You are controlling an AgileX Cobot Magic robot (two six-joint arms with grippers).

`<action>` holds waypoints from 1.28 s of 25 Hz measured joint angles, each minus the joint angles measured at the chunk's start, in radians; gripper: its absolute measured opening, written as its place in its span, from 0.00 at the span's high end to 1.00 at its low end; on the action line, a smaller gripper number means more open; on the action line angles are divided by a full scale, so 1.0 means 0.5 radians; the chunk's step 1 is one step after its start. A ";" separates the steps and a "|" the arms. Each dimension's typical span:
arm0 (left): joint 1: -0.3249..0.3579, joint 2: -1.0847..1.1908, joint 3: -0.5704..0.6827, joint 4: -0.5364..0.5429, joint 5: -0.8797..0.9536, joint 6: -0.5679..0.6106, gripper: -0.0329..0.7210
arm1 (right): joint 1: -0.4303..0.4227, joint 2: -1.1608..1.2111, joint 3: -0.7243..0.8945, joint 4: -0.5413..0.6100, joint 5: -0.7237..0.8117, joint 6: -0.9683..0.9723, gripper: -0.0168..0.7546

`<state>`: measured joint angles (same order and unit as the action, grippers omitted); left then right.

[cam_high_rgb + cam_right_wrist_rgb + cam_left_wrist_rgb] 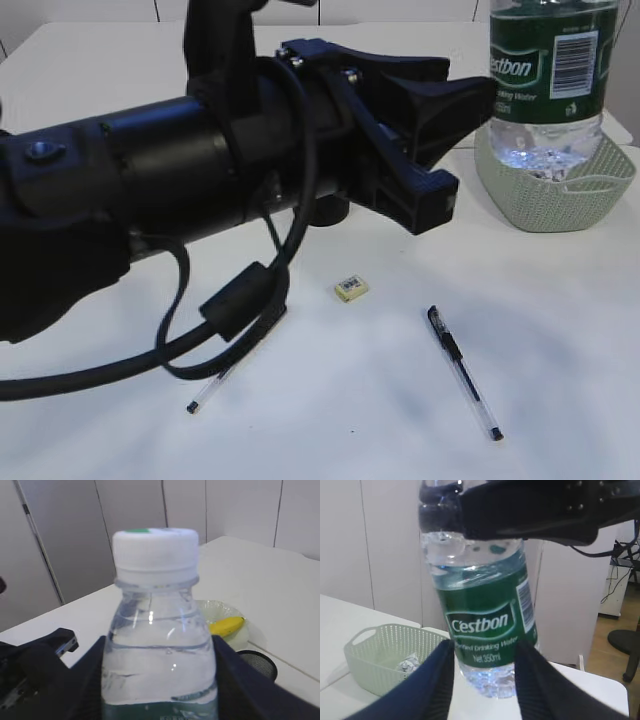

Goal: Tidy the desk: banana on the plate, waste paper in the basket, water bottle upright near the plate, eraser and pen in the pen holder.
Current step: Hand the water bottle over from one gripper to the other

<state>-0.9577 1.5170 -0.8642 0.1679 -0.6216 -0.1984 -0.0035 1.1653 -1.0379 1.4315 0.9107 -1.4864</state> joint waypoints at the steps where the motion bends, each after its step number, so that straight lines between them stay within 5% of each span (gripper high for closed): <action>1: 0.000 0.021 -0.020 0.013 0.003 -0.022 0.57 | 0.020 0.000 0.000 0.000 0.000 -0.010 0.47; 7: 0.000 0.053 -0.083 0.029 -0.007 -0.057 0.50 | 0.045 0.000 0.000 0.004 0.016 -0.042 0.47; 14: 0.000 0.053 -0.086 0.034 -0.121 -0.059 0.29 | 0.054 0.000 0.000 0.008 0.016 -0.042 0.47; 22: -0.014 0.098 -0.086 0.050 -0.237 -0.062 0.25 | 0.087 0.000 0.000 0.012 0.017 -0.074 0.47; 27: -0.014 0.183 -0.086 0.066 -0.323 -0.161 0.11 | 0.087 0.000 0.000 0.027 0.043 -0.086 0.47; 32: -0.014 0.219 -0.086 0.054 -0.432 -0.204 0.07 | 0.087 0.000 0.000 0.072 0.090 -0.123 0.47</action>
<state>-0.9648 1.6267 -0.9072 0.1950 -0.8377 -0.3003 0.0399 1.1653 -1.0379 1.4676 0.9559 -1.5478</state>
